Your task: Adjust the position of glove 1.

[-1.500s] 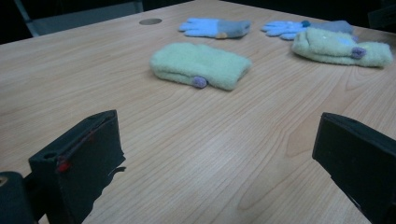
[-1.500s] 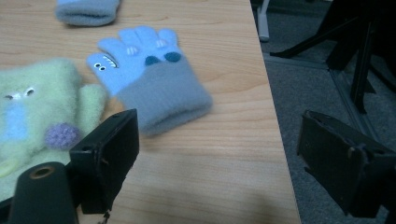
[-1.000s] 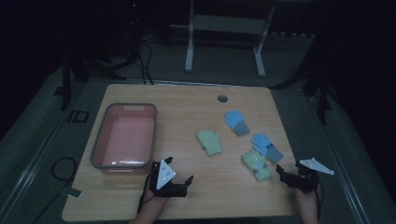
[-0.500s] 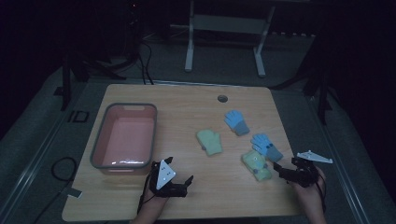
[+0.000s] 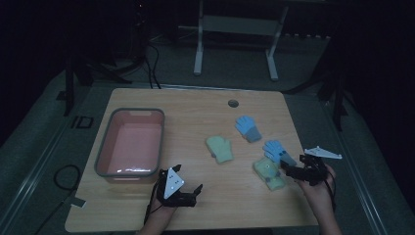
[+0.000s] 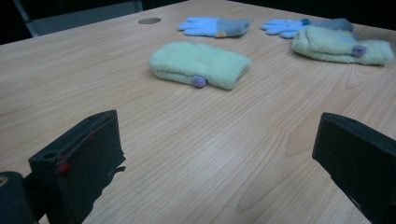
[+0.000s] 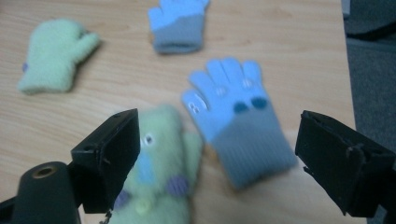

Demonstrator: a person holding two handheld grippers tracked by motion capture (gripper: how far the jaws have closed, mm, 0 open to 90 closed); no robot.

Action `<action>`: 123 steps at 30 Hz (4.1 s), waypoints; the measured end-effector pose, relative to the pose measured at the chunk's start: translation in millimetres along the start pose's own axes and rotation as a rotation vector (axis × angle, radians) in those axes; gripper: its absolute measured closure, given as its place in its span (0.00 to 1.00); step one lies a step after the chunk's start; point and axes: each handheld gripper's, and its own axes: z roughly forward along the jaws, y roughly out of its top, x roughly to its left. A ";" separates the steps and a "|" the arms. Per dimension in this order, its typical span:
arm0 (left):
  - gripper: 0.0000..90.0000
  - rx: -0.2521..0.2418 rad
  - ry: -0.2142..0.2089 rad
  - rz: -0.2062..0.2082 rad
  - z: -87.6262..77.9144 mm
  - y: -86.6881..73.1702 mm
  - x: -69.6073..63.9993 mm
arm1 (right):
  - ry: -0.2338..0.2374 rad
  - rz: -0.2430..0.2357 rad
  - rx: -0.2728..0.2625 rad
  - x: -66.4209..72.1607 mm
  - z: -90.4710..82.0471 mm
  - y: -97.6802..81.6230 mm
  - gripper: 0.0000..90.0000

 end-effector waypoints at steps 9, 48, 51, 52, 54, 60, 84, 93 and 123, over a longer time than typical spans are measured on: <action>0.02 0.004 0.008 0.005 0.6 0.2 -1.2 | 0.053 -0.055 0.005 15.4 12.5 22.3 0.23; 0.02 -0.006 -0.008 0.011 -0.3 -0.3 -1.8 | 0.282 -0.290 0.131 117.2 107.3 65.3 0.51; 0.02 -0.006 -0.007 0.009 -0.6 -0.3 -1.3 | 0.299 -0.308 0.131 125.2 118.9 67.5 0.57; 0.02 -0.006 -0.007 0.009 -0.6 -0.3 -1.3 | 0.299 -0.308 0.131 125.2 118.9 67.5 0.57; 0.02 -0.006 -0.009 0.008 -0.6 -0.3 -1.1 | 0.307 -0.319 0.133 128.1 125.4 68.7 0.59; 0.02 -0.012 -0.008 0.003 -1.1 -0.6 -1.0 | 0.303 -0.338 0.160 135.7 147.2 72.7 0.68; 0.02 -0.005 -0.005 0.007 -0.5 -0.3 -1.2 | 0.257 -0.321 0.122 155.7 170.3 56.4 0.91; 0.02 -0.001 -0.006 0.011 -0.1 -0.1 -1.6 | 0.222 -0.233 0.121 160.2 155.8 59.6 0.95; 0.02 0.004 0.002 0.026 0.2 0.2 -3.3 | 0.075 -0.071 0.019 174.9 42.9 10.0 0.95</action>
